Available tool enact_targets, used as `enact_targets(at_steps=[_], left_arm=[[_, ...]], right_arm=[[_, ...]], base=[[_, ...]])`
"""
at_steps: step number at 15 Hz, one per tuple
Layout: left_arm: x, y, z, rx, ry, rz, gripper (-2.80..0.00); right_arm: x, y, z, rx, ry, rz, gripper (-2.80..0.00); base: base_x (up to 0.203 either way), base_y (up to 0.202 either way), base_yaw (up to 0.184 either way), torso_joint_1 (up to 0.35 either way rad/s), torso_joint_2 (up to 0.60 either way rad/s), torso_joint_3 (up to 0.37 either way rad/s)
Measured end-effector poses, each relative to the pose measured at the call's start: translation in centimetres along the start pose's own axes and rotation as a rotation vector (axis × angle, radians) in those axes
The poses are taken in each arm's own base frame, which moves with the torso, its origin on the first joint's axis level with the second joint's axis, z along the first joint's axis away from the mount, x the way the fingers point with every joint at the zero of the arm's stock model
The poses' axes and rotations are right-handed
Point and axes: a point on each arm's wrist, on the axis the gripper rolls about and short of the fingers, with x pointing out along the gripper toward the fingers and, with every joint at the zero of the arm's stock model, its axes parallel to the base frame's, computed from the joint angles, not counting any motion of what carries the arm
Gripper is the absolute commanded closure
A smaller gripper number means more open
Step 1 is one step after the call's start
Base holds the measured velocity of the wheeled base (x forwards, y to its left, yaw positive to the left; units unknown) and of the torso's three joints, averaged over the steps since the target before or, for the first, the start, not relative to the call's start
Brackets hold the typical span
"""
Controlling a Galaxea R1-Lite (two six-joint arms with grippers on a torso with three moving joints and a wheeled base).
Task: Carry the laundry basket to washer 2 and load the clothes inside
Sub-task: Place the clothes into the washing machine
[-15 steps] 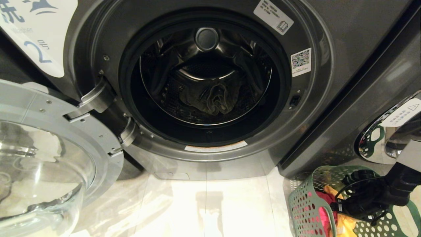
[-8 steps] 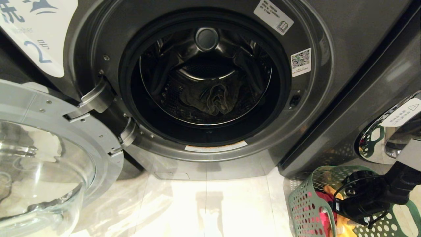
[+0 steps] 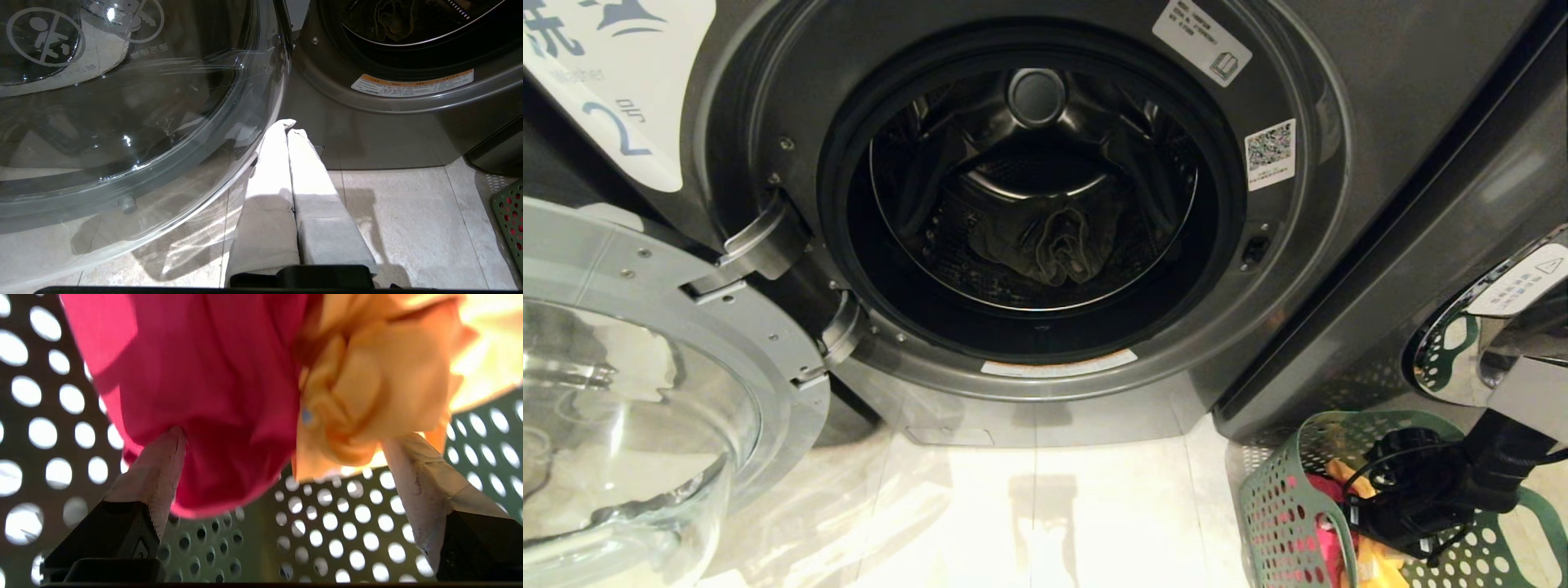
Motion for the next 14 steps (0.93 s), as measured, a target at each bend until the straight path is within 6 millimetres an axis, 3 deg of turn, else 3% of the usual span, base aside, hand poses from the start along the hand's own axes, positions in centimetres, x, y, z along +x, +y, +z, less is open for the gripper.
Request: enact_targets(at_steps=[9, 14], left_arm=[[0.0, 0.0, 0.0, 0.0, 0.0, 0.0, 0.0], [0.0, 0.0, 0.0, 0.0, 0.0, 0.0, 0.0]], right_arm=[[4.1, -0.2, 1.8, -0.006, -0.041, 0.005, -2.8], [5.4, -0.3, 1.6, -0.006, -0.032, 0.005, -2.8]], base=[[0.0, 0.0, 0.0, 0.0, 0.0, 0.0], [0.0, 0.0, 0.0, 0.0, 0.0, 0.0]])
